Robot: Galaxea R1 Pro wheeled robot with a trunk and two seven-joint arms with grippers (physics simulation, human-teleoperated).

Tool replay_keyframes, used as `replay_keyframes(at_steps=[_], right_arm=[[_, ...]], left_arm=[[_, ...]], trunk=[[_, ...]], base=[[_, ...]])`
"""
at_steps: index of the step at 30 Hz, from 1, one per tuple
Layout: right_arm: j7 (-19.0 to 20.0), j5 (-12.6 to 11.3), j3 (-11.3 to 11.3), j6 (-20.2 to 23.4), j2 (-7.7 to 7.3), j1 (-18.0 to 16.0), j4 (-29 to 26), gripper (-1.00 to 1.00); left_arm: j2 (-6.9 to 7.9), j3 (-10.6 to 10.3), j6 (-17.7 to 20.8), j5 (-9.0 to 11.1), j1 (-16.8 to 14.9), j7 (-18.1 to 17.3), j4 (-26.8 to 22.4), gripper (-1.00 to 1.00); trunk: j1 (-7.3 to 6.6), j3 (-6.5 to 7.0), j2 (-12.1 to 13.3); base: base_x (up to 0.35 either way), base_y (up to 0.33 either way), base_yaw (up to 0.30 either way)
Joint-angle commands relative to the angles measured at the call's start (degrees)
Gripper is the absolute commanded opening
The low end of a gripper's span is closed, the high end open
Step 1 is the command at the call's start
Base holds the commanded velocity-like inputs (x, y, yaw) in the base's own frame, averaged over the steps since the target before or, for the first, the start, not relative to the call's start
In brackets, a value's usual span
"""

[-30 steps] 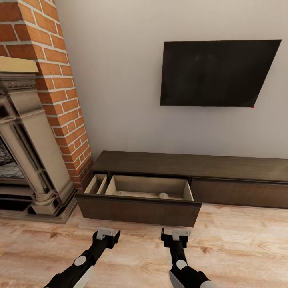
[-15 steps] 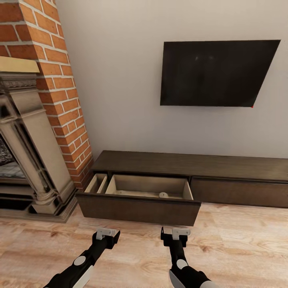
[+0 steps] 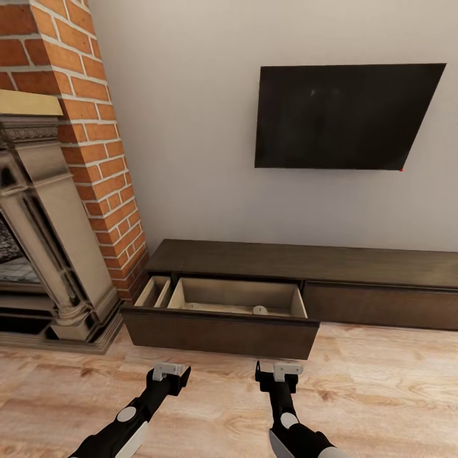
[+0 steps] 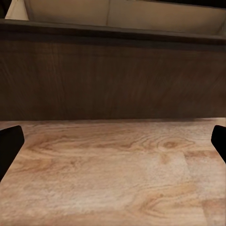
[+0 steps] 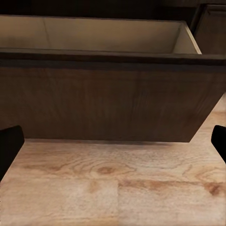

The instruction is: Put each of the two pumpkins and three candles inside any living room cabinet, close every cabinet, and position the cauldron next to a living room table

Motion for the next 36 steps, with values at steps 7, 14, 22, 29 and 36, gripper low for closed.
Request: replay_keyframes(at_steps=[7,14,22,29,36], right_arm=[[-0.4,-0.43,0.41,-0.18,0.03,0.02,-0.02,1.0],[-0.38,-1.42,-1.85,-0.1,-0.02,0.03,0.01,1.0],[0.53,-1.76,-2.78,-0.15,-0.05,0.14,-0.37,1.0],[2.1,-1.24,-2.73,-0.16,-0.05,0.32,-1.03,1.0],[2.69,-1.07,-2.76,-0.16,-0.34,0.45,-3.88,1.0]], left_arm=[[0.1,-0.42,-0.2,0.61,-0.06,-0.09,-0.29,1.0],[0.07,-0.58,-0.24,0.61,-0.06,-0.09,-0.45,1.0],[0.13,-0.56,-0.24,0.61,-0.06,-0.2,-0.51,1.0],[0.15,-0.59,-0.24,0.61,-0.06,-0.32,-0.49,1.0],[0.15,-0.61,-0.24,0.61,-0.06,-0.35,-0.51,1.0]], trunk=[[1.31,-1.13,-2.43],[2.85,-2.38,-5.24],[4.61,-3.82,-8.45],[6.14,-5.08,-11.25],[7.68,-6.33,-14.06]], base=[[0.0,0.0,0.0],[0.0,0.0,0.0],[0.0,0.0,0.0],[0.0,0.0,0.0],[0.0,0.0,0.0]])
